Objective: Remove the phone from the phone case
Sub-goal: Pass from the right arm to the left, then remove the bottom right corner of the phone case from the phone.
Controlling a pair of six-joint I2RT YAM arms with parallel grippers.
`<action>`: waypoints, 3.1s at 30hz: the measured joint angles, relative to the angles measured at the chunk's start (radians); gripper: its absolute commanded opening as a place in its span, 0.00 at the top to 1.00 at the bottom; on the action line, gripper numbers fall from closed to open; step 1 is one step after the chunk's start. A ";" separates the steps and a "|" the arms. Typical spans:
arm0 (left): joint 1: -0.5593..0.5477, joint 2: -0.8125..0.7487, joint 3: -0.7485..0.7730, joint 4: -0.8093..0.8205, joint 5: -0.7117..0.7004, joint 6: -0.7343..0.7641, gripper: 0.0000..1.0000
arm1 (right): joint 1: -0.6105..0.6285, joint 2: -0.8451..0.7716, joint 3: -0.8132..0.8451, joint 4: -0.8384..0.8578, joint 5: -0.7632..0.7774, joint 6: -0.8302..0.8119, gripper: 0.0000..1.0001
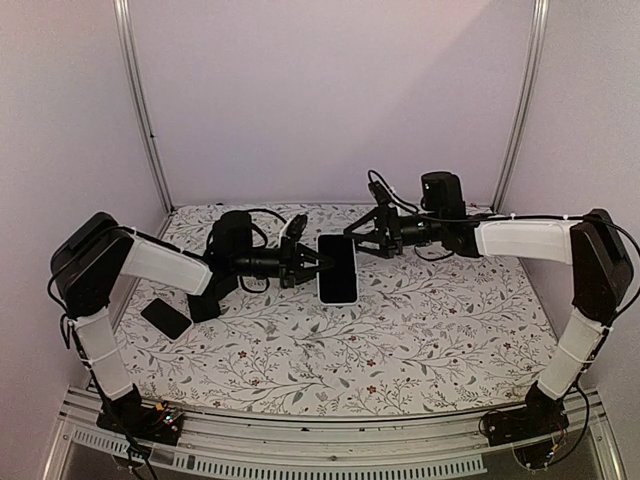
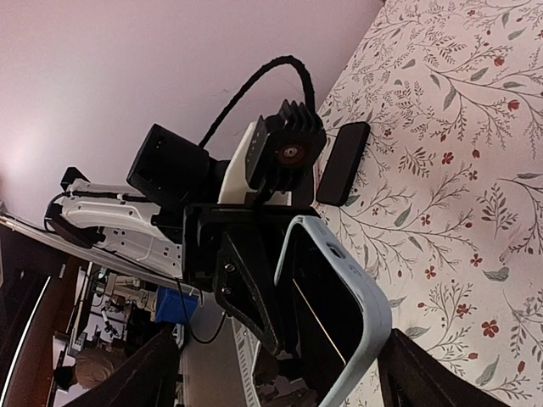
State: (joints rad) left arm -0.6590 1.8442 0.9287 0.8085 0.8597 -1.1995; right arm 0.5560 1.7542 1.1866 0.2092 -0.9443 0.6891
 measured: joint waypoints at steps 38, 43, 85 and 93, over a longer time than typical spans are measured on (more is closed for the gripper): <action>0.042 -0.006 -0.078 0.522 -0.200 -0.410 1.00 | 0.097 -0.164 -0.241 0.380 0.066 0.209 0.72; 0.042 -0.006 -0.079 0.553 -0.206 -0.439 1.00 | 0.114 -0.164 -0.241 0.401 0.057 0.214 0.74; 0.044 -0.012 -0.023 0.654 -0.269 -0.682 1.00 | 0.106 -0.044 -0.105 0.727 -0.060 0.332 0.97; 0.026 -0.003 -0.003 0.663 -0.300 -0.733 1.00 | 0.102 -0.032 -0.105 0.831 -0.063 0.371 1.00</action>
State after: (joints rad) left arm -0.6327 1.8412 0.9257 1.4719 0.5598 -1.9324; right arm 0.6579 1.7222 1.0817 1.0405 -1.0073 1.0603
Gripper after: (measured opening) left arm 0.095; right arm 0.104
